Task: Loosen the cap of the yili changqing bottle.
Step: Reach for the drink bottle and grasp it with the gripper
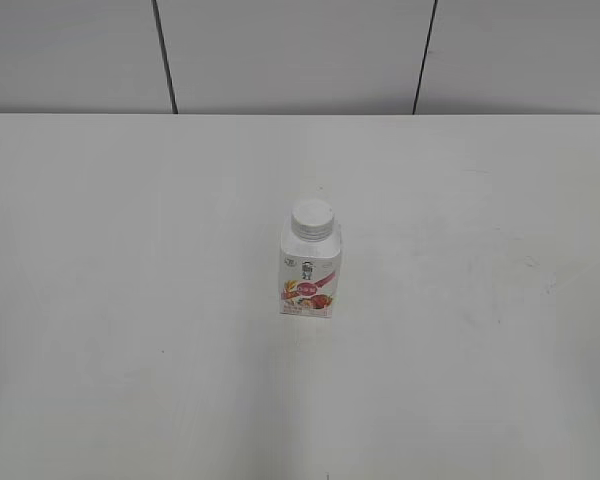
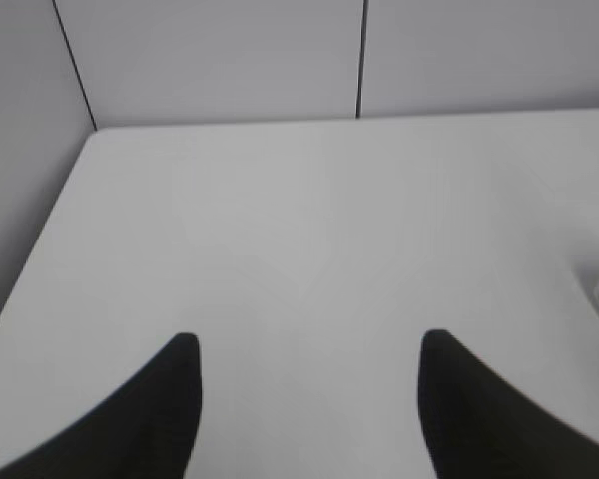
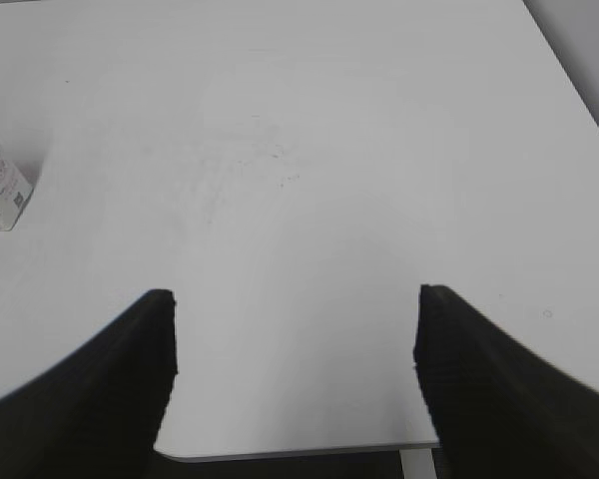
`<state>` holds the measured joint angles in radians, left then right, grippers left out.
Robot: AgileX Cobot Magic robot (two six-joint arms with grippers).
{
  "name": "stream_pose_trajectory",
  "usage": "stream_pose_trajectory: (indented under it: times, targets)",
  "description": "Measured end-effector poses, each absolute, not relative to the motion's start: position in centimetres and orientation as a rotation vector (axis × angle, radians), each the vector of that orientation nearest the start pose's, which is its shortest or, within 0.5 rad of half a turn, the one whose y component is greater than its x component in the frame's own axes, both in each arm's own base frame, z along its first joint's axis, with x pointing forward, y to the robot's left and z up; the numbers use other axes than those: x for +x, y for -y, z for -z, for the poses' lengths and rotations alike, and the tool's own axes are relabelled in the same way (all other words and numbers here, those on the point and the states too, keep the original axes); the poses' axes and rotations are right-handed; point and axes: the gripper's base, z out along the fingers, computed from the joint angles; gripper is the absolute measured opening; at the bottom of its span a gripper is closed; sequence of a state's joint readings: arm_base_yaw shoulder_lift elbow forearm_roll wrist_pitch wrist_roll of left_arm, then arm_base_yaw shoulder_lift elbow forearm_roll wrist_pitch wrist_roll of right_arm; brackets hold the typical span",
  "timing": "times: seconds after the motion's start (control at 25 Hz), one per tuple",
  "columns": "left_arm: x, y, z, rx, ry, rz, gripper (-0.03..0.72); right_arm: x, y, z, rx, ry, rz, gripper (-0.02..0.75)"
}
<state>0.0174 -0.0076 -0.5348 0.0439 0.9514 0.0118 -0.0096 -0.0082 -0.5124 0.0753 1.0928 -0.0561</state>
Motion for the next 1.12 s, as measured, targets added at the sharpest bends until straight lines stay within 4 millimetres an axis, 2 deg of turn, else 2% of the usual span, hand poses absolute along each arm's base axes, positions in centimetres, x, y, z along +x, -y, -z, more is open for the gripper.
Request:
stream_pose_trajectory:
  times: [0.2, 0.56, 0.68, 0.88, 1.12]
  targets:
    - [-0.1, -0.3, -30.8, 0.0, -1.721, -0.075, 0.408, -0.9, -0.6, -27.8, -0.054, -2.053, -0.049, 0.587]
    - [3.1, -0.2, -27.9, 0.017, -1.553, -0.076, 0.402, -0.9, -0.6, -27.8, -0.054, -2.053, -0.049, 0.587]
    - [3.6, -0.3, -27.1, 0.033, -1.549, -0.103, 0.401, -0.9, -0.6, -27.8, -0.054, -2.053, -0.049, 0.587]
    - [4.6, -0.3, -27.6, 0.057, -1.511, -0.126, 0.4, -0.9, -0.6, -27.8, -0.054, -2.053, -0.053, 0.587]
    - [7.5, -0.2, -27.7, 0.059, -1.565, -0.099, 0.405, -0.9, -0.7, -27.8, -0.054, -2.053, -0.055, 0.587]
